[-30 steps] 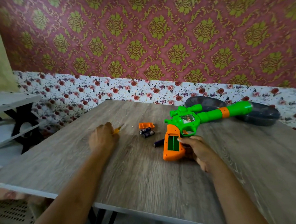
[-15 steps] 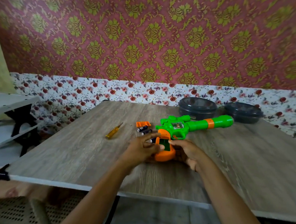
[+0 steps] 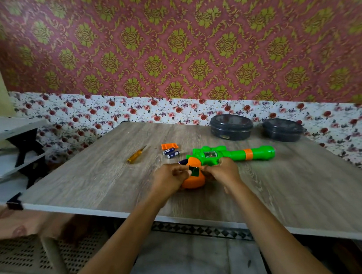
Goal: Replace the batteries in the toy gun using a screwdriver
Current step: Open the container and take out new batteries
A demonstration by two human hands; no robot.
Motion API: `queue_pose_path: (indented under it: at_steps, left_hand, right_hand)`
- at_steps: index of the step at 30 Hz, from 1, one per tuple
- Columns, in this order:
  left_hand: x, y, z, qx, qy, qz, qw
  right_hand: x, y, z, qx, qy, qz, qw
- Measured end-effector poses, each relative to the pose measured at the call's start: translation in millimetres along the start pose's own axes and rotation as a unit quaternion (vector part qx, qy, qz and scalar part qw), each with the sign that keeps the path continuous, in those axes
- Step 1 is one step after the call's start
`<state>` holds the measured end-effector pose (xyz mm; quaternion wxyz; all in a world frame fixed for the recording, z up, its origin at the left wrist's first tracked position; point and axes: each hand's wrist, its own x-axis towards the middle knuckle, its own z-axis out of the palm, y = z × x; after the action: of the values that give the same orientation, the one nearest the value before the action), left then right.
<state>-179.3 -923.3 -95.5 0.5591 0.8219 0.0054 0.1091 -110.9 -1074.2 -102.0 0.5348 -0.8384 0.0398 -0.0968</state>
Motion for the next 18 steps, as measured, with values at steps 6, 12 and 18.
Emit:
queue_pose_path:
  at_steps: [6,12,18]
  left_hand:
    - [-1,1,0,0.169,0.035,0.057,0.983]
    - [3,9,-1,0.242,0.063,0.083,0.965]
    - [29,54,44,0.244,0.035,0.171,0.954]
  right_hand:
    - [-7,-1,-1,-0.052,-0.048,-0.018,0.997]
    - [-12,6,-32,-0.093,-0.054,-0.050,0.993]
    - [-3,27,-116,-0.157,0.020,-0.067,0.985]
